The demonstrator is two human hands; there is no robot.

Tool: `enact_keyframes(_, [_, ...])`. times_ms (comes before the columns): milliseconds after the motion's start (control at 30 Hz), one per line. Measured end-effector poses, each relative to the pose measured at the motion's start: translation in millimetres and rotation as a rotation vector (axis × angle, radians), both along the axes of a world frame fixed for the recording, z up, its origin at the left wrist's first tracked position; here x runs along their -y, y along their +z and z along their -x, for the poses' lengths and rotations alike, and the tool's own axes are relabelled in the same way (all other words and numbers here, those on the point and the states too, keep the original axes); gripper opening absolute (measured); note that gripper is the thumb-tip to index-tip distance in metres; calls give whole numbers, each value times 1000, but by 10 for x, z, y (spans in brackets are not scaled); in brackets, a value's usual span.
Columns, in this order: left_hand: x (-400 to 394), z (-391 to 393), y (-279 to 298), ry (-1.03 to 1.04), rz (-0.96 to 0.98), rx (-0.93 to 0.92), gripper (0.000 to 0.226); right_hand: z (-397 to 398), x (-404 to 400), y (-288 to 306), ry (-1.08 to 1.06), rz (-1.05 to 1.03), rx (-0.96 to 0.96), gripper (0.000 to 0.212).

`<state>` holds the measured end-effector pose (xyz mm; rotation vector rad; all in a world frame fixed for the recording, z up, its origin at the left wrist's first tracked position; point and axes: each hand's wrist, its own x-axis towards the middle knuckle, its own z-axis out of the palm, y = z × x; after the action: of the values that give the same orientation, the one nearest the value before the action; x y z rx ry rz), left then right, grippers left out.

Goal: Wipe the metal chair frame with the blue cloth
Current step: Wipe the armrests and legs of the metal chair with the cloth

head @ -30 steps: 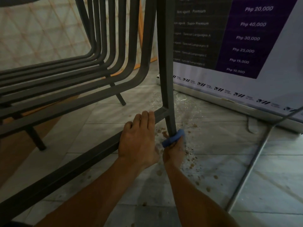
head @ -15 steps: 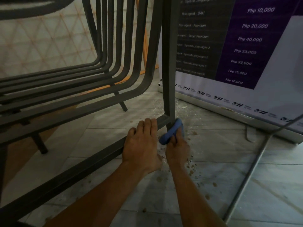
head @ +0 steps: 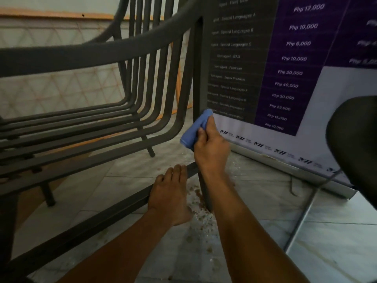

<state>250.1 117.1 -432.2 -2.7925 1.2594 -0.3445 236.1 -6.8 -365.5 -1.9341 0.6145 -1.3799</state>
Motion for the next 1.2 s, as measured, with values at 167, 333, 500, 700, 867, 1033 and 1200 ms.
enact_keyframes(167, [3, 13, 59, 10, -72, -39, 121, 91, -65, -264, -17, -25, -275, 46])
enact_keyframes(333, [13, 43, 160, 39, -153, -82, 115, 89, -93, 79, -34, -20, -316, 41])
enact_keyframes(500, [-79, 124, 209, 42, -143, -102, 102, 152, -75, 583, 13, 92, -37, 36])
enact_keyframes(700, [-126, 144, 626, 52, 163, -33, 88, 229, -168, 649, 71, 82, 98, 37])
enact_keyframes(867, [-117, 186, 1255, -158, 719, 44, 61, 248, -321, 730, 80, -7, 196, 18])
enact_keyframes(1033, [-200, 285, 1678, -411, 888, -80, 72, 356, -469, 1070, 107, -36, 475, 16])
enact_keyframes(1200, [-585, 459, 2109, -478, 1039, -143, 64, 438, -781, 1312, 252, 0, 660, 17])
